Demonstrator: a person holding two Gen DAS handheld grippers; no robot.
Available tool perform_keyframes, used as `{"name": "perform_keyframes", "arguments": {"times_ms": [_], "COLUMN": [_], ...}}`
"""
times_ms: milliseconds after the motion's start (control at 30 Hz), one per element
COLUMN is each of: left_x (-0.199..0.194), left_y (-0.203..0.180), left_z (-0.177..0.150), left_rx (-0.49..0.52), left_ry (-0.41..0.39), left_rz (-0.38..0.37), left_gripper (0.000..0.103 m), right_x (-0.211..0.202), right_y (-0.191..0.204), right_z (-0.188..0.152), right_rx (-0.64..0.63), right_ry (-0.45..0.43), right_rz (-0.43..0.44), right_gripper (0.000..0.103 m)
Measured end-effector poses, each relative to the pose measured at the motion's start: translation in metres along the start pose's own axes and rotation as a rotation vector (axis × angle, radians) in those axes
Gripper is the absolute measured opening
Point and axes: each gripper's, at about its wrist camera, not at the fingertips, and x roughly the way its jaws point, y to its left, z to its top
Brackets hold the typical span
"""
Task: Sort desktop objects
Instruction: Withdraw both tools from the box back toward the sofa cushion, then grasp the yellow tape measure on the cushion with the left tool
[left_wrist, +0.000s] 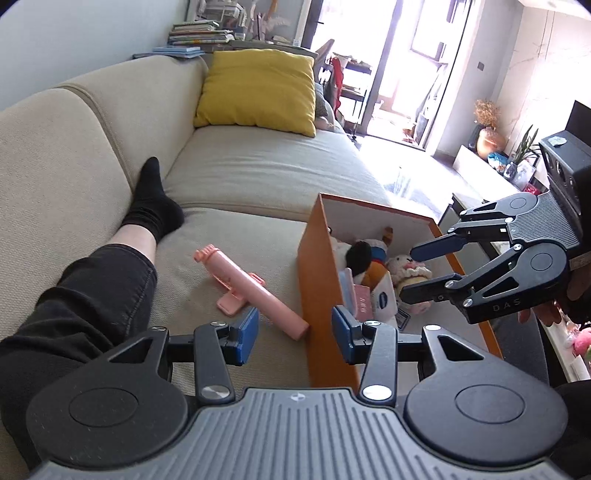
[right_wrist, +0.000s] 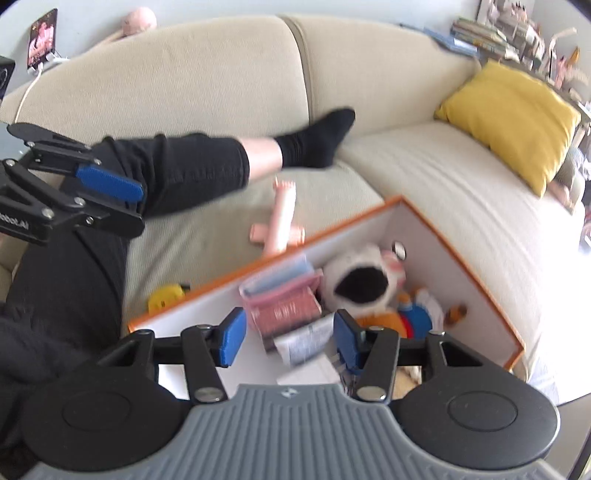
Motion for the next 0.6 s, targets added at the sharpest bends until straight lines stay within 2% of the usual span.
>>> {"name": "perform_keyframes", "arguments": {"times_ms": [133, 200, 333, 467, 600], "left_x": [-0.009, -0.01, -0.009, 0.0, 0.015], "left_y": [0.022, 0.034, 0.055, 0.073, 0.081], "left_z": [0.004, 0.005, 0.008, 0.01, 0.009], "left_rx": [-0.028, -0.045, -0.072, -0.093, -0.074], "left_ry": [-0.037, -0.042, -0.026, 0.026, 0.089], "left_rz": [0.045, 0.061, 0.066, 0.06, 0.038], "left_gripper": [0.052, 0.052, 0.052, 0.052, 0.052], "right_x": [0.009, 0.013, 0.017, 0.038, 0.065], "right_y": [0.026, 0.036, 0.047, 0.053, 0.055], "right_z": [0.019, 0.031, 0.06, 0.082, 0.094], "right_rx": [-0.069, -0.104, -0.132, -0.153, -0.165], "right_ry": [-0.105, -0.111, -0.072, 0.01, 0.1], "right_rz": [-0.004, -0.007, 0.004, 0.019, 0.035], "right_gripper": [0.055, 0.055, 0.055, 0.055, 0.054]}}
